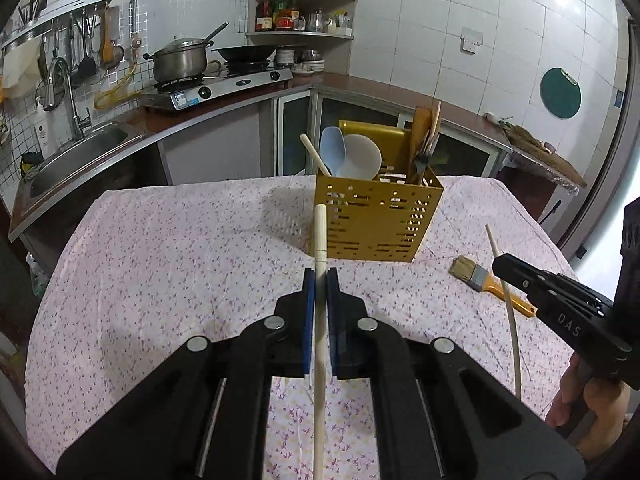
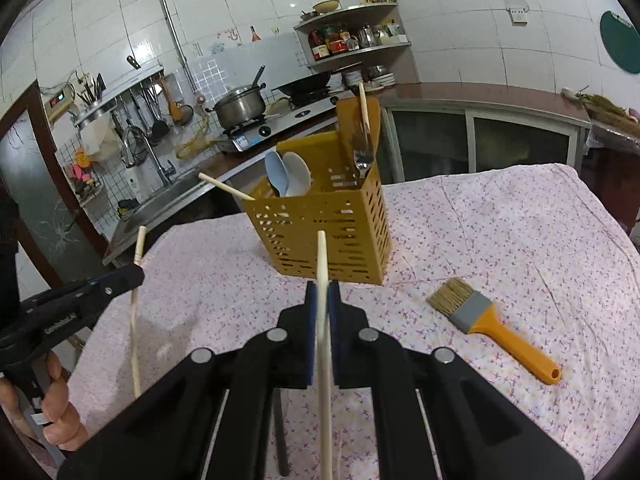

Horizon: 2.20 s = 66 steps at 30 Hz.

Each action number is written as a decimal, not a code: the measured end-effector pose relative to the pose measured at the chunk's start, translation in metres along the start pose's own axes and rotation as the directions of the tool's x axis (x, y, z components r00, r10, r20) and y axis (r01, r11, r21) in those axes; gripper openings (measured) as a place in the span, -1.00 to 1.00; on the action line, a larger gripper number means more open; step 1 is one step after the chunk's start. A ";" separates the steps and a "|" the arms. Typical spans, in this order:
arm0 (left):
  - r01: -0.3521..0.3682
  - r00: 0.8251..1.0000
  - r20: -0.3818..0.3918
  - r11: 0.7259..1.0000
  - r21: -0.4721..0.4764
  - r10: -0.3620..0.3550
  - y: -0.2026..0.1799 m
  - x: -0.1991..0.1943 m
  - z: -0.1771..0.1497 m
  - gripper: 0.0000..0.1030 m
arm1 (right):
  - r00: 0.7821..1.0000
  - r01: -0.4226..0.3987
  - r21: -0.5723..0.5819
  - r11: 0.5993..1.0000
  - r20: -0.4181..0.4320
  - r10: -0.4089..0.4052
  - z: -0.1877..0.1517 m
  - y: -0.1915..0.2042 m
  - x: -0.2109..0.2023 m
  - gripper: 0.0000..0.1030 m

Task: Organize utensils
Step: 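Lift both chopsticks toward the yellow holder with both tools, then lower both chopsticks down into the yellow holder with both tools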

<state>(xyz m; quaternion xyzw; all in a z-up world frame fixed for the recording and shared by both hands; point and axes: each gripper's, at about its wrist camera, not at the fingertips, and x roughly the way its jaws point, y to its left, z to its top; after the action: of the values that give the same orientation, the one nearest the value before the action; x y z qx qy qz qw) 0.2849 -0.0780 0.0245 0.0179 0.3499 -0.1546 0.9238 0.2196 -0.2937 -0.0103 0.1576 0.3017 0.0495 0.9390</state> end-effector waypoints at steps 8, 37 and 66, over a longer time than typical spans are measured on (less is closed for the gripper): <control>0.019 1.000 0.002 1.000 -0.007 -0.019 0.002 0.002 0.012 -0.91 | 1.000 -0.008 -0.011 1.000 0.019 0.008 0.007 -0.001 -0.005 -0.88; 0.011 0.987 -0.163 1.000 -0.015 -0.013 0.005 0.051 -0.008 -0.91 | 0.851 0.187 -0.094 0.978 -0.482 -0.209 -0.046 -0.030 0.113 -0.81; 0.048 0.990 0.135 0.999 0.001 -0.048 -0.007 0.013 0.082 -0.91 | 0.983 0.106 -0.132 0.986 0.164 -0.084 0.099 0.031 -0.003 -0.88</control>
<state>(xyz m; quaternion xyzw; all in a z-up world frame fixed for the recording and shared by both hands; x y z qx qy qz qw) 0.3444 -0.0998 0.0780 -0.0022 0.2870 -0.1772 0.9414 0.2751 -0.2913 0.0772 0.0802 0.2295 0.0132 0.9699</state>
